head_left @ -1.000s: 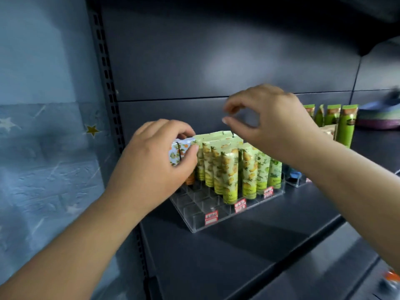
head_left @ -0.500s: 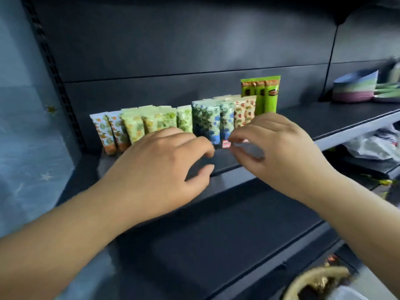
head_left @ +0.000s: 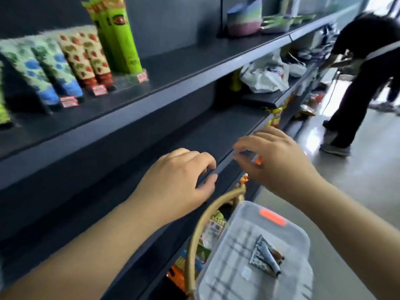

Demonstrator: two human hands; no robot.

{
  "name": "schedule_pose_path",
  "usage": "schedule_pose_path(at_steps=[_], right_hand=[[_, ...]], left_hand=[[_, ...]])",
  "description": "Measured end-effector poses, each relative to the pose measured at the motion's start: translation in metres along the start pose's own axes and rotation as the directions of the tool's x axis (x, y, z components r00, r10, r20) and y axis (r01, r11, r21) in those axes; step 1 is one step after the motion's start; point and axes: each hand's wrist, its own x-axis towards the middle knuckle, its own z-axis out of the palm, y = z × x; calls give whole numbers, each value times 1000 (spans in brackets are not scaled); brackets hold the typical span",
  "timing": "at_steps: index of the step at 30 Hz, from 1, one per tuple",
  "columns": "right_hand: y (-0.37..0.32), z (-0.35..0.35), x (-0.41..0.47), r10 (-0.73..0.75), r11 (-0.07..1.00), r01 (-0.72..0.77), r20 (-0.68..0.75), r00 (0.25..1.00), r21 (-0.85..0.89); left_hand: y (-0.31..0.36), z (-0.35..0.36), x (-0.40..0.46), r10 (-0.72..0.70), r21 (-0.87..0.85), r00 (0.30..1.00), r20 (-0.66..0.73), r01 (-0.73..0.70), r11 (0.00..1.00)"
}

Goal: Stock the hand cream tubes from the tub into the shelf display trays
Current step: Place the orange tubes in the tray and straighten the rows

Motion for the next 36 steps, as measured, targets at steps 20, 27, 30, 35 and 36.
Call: schedule_pose_path(at_steps=[20,27,30,35,36], right_hand=[[106,171,-276,914,305,-896,364,180,-323],[127,275,-378,872,62,-917,469,-143,-395],[129,307,-409,871,43,-896,455,-183,-442],[123,347,-441,895,67,-913,429,-124,-403],[122,349,-446,905,65,-920,411,-109,-387]], left_hand=[[4,350,24,66,-357,715,696,266,895],[8,453,-36,-78,-204,579,812,406,891],[8,484,-63,-118,-144,520,846,436,888],[9,511,-99,-181,-73,448,876,493,867],[10,512,-105,-190,-65,436,880,506,860]])
